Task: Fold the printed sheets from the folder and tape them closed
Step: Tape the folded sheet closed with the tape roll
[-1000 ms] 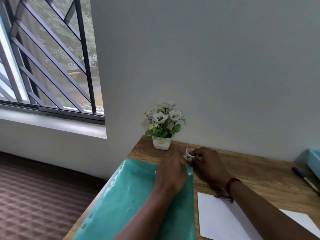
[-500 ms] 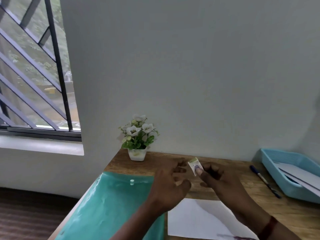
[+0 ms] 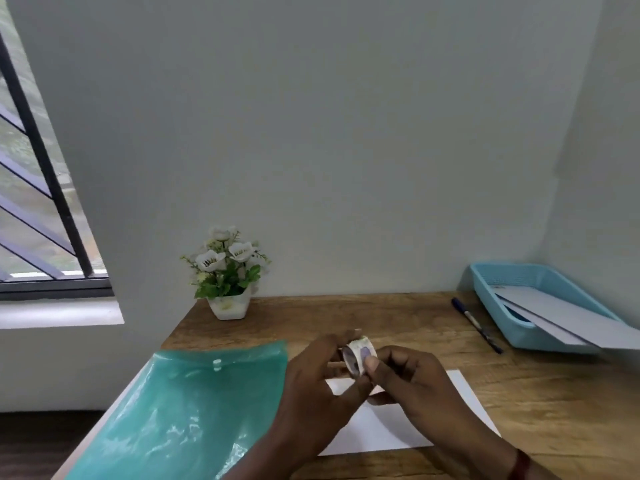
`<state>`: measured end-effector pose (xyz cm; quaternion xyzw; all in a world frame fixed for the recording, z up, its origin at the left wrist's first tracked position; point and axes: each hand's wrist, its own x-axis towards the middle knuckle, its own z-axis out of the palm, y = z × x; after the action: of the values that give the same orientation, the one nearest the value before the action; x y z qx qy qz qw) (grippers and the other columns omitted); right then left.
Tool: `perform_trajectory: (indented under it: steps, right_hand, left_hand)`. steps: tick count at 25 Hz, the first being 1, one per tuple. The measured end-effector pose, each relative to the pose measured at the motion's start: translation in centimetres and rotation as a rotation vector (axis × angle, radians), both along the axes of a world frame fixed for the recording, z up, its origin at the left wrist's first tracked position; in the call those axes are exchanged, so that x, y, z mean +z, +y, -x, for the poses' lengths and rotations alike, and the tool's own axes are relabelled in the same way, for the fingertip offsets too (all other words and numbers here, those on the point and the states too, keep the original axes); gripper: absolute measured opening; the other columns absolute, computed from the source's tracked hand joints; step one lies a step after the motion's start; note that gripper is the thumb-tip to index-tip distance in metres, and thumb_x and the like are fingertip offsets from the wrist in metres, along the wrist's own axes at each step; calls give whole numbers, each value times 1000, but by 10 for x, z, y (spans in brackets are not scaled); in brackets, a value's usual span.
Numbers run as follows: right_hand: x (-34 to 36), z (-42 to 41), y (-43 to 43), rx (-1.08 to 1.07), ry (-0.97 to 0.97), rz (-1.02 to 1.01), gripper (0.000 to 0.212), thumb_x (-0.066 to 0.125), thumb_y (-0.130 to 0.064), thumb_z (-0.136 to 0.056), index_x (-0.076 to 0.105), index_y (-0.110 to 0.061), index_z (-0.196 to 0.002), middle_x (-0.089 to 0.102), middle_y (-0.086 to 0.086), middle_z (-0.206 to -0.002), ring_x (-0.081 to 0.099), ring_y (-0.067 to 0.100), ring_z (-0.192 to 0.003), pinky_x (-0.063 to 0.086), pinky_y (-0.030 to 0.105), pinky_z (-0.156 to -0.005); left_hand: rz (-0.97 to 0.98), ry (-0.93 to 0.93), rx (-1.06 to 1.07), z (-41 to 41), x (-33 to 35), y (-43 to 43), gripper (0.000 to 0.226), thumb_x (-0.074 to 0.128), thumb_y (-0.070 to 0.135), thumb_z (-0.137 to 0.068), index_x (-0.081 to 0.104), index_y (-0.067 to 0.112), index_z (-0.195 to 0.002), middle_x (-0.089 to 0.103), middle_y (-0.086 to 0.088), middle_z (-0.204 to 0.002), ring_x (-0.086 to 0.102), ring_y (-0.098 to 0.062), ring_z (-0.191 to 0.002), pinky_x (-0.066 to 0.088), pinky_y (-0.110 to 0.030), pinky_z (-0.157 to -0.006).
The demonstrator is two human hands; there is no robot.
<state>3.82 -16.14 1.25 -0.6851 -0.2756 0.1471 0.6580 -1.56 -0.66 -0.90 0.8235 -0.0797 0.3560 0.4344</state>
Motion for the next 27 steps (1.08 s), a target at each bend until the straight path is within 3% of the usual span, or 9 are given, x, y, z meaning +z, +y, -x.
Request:
perform_trajectory:
  steps: [3,7,9,11,14,18,23,27]
  right_hand:
    - [-4,1,-1,28,-12,19,30,62,-43,-79,77,-18,-85,76,-2,-87,70,11,-86,59,30,-77]
    - [-8,-10,-9,-127,-269,120,23,70,-46,-74,73,-33,-93,73,-15,-90,67,5,-85,53,19,-70]
    - [-6,-13,-14,-247,-382,139,23,76,-35,-76,68,-38,-98,71,-20,-89,65,-1,-84,50,11,-68]
    - [-5,-16,-17,-291,-488,135,26,77,-27,-78,67,-40,-99,70,-22,-90,65,-4,-87,52,10,-69]
    - [-7,-16,-17,-242,-684,117,21,77,-32,-78,73,-33,-98,69,-21,-98,66,-2,-91,54,11,-70]
    - [-17,-17,-14,-172,-917,135,21,74,-34,-83,76,-26,-102,71,-15,-103,65,-3,-97,51,15,-79]
    - [-24,-22,-15,-196,-1057,149,18,74,-24,-84,77,-21,-102,71,-10,-101,64,-1,-95,52,20,-77]
    - [-26,-23,-15,-225,-1133,140,14,71,-20,-86,77,-17,-99,72,-6,-100,65,2,-95,53,21,-77]
  left_hand:
    - [5,16,-2,2,0,0,36,80,25,-80,64,36,-110,72,16,-90,70,-3,-81,55,-17,-72]
    - [54,85,-14,3,-2,7,30,81,37,-75,69,32,-102,74,15,-87,71,-6,-78,58,-24,-69]
    - [106,139,-28,3,-3,11,31,84,33,-71,71,29,-99,75,13,-87,72,-7,-77,58,-24,-67]
    - [111,197,-34,2,-2,14,33,86,29,-68,70,34,-96,74,18,-85,71,-2,-76,54,-15,-64]
    - [55,223,-41,2,-2,15,31,85,34,-67,71,34,-94,72,23,-83,69,3,-75,50,-11,-61]
    - [5,242,-72,4,-1,15,28,84,38,-67,74,29,-92,74,17,-82,69,-4,-70,53,-18,-58]
    - [13,279,-98,6,1,13,32,82,43,-64,73,34,-94,75,15,-84,70,-10,-69,59,-36,-63]
    - [35,284,-109,7,2,11,28,82,42,-65,71,41,-91,75,17,-86,71,-13,-69,58,-40,-64]
